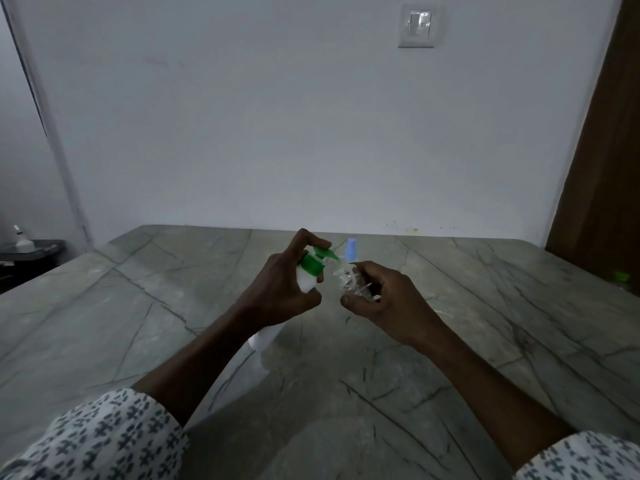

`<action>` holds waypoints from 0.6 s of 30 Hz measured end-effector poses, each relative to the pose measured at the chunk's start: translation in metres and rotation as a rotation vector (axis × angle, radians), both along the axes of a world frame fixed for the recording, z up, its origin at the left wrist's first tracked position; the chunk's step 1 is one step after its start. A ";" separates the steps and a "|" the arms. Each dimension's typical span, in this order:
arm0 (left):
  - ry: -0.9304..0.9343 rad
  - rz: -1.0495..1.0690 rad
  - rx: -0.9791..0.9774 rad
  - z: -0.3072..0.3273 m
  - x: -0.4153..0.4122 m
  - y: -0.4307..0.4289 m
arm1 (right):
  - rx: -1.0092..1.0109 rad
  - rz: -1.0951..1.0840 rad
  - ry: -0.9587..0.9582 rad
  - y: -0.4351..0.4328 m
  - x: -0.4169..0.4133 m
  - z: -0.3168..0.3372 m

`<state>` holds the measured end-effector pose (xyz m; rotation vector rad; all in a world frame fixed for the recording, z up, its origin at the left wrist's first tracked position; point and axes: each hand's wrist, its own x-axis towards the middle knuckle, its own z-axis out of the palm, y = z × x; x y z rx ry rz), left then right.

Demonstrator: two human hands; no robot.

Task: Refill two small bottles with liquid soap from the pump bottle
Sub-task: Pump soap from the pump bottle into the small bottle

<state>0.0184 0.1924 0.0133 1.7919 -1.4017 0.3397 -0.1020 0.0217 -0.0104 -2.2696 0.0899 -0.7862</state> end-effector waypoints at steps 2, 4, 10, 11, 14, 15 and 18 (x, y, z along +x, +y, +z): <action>-0.004 0.008 0.002 0.000 0.000 0.000 | -0.007 0.006 0.003 0.000 0.000 0.000; 0.002 0.004 -0.001 0.000 -0.001 0.000 | -0.003 0.005 0.005 0.000 0.000 0.001; 0.005 -0.019 0.013 0.000 0.000 0.001 | 0.008 -0.009 0.010 0.000 -0.001 0.005; 0.007 -0.017 0.019 0.000 0.000 0.001 | 0.005 -0.009 0.011 0.000 -0.001 0.005; 0.023 -0.013 0.022 0.000 0.000 0.000 | 0.002 -0.013 0.011 0.000 -0.002 0.005; 0.025 -0.014 0.021 0.000 0.000 0.000 | -0.004 -0.015 0.011 -0.001 -0.003 0.006; 0.024 -0.018 0.028 0.001 0.001 0.001 | -0.029 -0.015 0.009 -0.003 -0.005 0.006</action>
